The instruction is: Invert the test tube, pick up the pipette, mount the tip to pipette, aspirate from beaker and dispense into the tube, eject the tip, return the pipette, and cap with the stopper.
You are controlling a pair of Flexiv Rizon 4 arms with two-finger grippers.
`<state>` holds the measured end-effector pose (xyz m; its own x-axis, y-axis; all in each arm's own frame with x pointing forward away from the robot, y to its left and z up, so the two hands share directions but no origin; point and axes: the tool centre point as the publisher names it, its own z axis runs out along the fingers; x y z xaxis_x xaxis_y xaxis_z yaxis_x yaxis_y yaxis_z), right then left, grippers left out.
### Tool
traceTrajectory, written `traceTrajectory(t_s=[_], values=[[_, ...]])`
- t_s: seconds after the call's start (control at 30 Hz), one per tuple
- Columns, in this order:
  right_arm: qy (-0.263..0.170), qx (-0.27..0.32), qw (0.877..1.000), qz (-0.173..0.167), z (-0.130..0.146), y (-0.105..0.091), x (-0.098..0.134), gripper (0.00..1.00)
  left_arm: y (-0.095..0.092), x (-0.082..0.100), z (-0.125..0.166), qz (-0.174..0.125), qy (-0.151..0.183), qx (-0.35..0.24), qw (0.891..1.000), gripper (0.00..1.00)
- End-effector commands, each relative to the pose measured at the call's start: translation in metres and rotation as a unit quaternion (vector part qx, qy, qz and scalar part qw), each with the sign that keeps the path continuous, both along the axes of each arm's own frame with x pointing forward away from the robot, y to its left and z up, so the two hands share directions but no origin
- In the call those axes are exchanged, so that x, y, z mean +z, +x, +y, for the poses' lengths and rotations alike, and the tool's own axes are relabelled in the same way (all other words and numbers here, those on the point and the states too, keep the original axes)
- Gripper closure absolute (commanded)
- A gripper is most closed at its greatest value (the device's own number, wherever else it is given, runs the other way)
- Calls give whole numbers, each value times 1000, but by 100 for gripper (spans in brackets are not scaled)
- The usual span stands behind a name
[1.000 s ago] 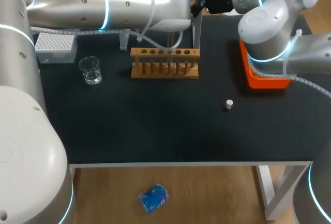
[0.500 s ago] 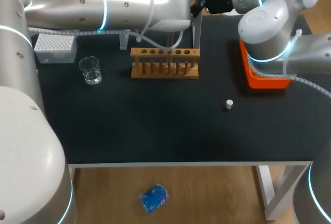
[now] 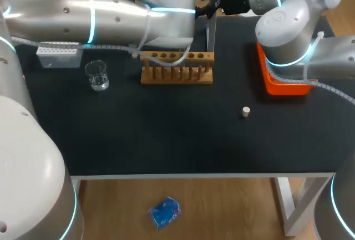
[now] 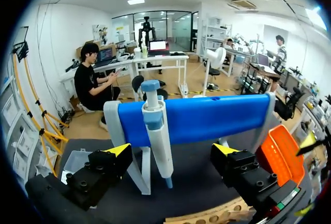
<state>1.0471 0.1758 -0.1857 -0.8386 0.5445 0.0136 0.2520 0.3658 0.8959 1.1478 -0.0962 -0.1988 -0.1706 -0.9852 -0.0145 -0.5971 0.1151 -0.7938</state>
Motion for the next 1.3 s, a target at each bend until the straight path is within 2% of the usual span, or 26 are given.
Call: traceTrajectory(t_s=[0.03,0.17,0.33,0.4,0.7,0.8,0.97,1.07,1.3], values=[[-1,1,1000,1,-1,0,1,0,-34,5,13,-35,-32,-74,996,0],[6,22,1000,-7,-8,-8,10,0,-53,10,14,-42,-36,-138,989,0],[14,52,999,-9,-21,-21,14,0,-77,15,12,-48,-40,-221,973,0],[14,65,998,-12,-25,-27,14,0,-86,18,10,-45,-50,-262,963,0],[4,83,996,-16,-50,-52,13,0,-116,22,-2,-35,-26,-385,922,0],[5,109,994,-25,-58,-66,14,0,-124,21,-7,-19,-16,-423,906,0],[5,109,994,-25,-58,-66,14,0,-139,20,-14,12,-5,-486,874,0],[5,109,994,-25,-58,-66,14,0,-144,17,-19,21,6,-498,867,0],[5,109,994,-25,-58,-66,14,0,-144,17,-19,21,6,-498,867,0]])
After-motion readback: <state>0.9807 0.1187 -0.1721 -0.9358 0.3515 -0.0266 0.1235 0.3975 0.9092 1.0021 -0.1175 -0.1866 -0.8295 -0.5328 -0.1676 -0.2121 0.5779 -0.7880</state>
